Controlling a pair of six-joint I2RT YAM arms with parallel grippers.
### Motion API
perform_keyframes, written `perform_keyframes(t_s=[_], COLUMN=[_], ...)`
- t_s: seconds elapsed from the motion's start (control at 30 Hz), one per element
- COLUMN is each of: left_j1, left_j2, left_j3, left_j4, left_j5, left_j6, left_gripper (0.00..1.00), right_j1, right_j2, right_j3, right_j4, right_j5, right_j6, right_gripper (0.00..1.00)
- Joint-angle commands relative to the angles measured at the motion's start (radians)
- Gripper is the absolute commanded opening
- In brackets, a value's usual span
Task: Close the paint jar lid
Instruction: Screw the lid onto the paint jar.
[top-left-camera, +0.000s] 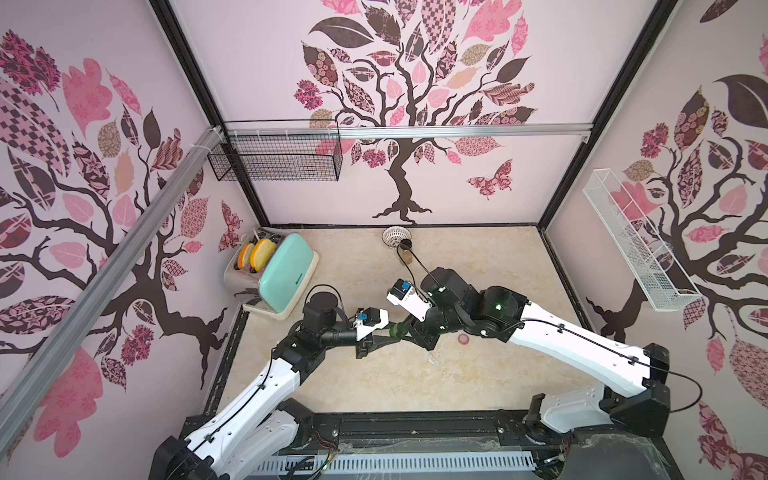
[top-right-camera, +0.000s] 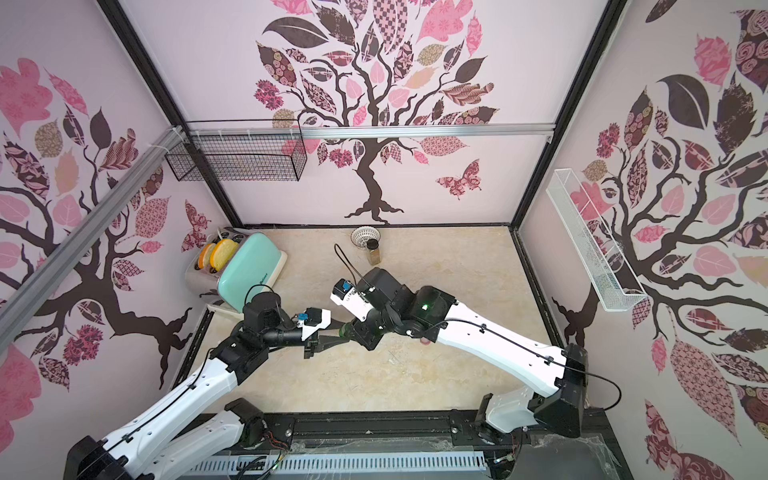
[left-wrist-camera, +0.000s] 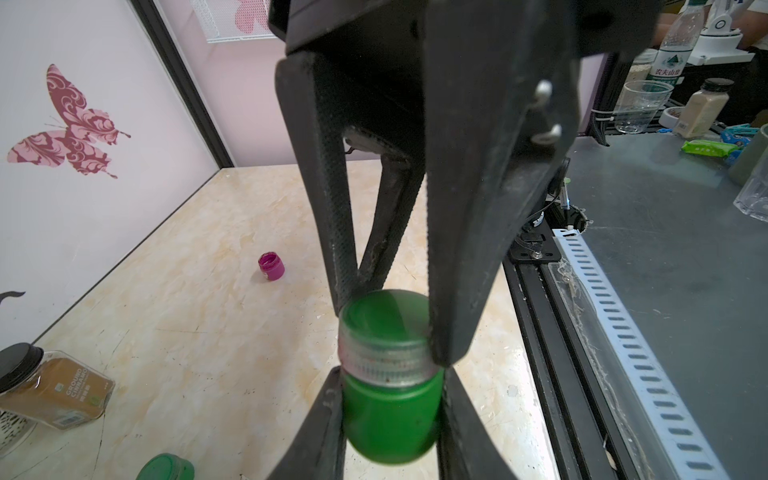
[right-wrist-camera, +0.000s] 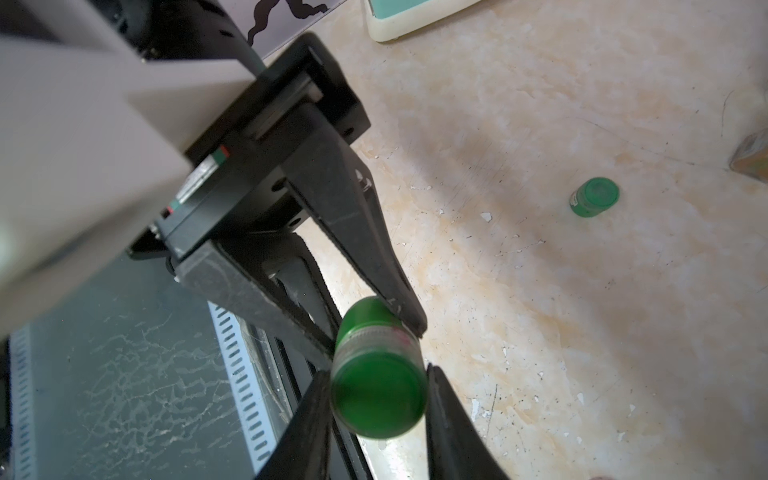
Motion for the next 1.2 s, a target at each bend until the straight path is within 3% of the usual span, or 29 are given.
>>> perform_keyframes(t_s=[0.0,0.1,0.3,0.53,0.63,0.83,0.93,1.07,1.17], left_j1=[-0.006,-0.006,-0.007,-0.006,-0.007,-0.006,-0.006,-0.007,-0.006], left_j2=[-0.024,-0.041,-0.046,-0.060,-0.056,-0.057,-0.058,-0.052,-0.046], left_j3=[0.017,0.009,0.004,-0.002,0.001,-0.001,-0.001,-0.001,0.005], left_j4=[0.030,0.043,0.047,0.052,0.050,0.049,0.046,0.052,0.044], left_j5=[-0.016,-0.041,-0.051,-0.065,-0.063,-0.063,-0.062,-0.050,-0.034], left_j6=[0.011,0.010,0.008,0.010,0.012,0.013,0.011,0.010,0.015], left_gripper=[0.17,0.17,0.18,0.18,0.17,0.18,0.18,0.18,0.18], right_j1=[0.004,0.005,0.004,0.006,0.006,0.006,0.000,-0.030,-0.072], right_j2=[0.032,0.033,0.031,0.077,0.078,0.030,-0.012,-0.083,-0.143], right_j3=[0.029,-0.011,-0.094,-0.060,-0.050,-0.048,-0.043,-0.044,-0.067], right_j4=[0.026,0.071,0.196,0.157,0.149,0.146,0.142,0.132,0.149], right_j5=[0.065,0.090,0.016,0.033,0.046,0.107,0.112,0.089,0.058], right_j6=[0.207,0.402,0.704,0.810,0.778,0.641,0.491,0.266,0.108], right_gripper=[0.13,0.13,0.13,0.13,0.16,0.37,0.47,0.68,0.73])
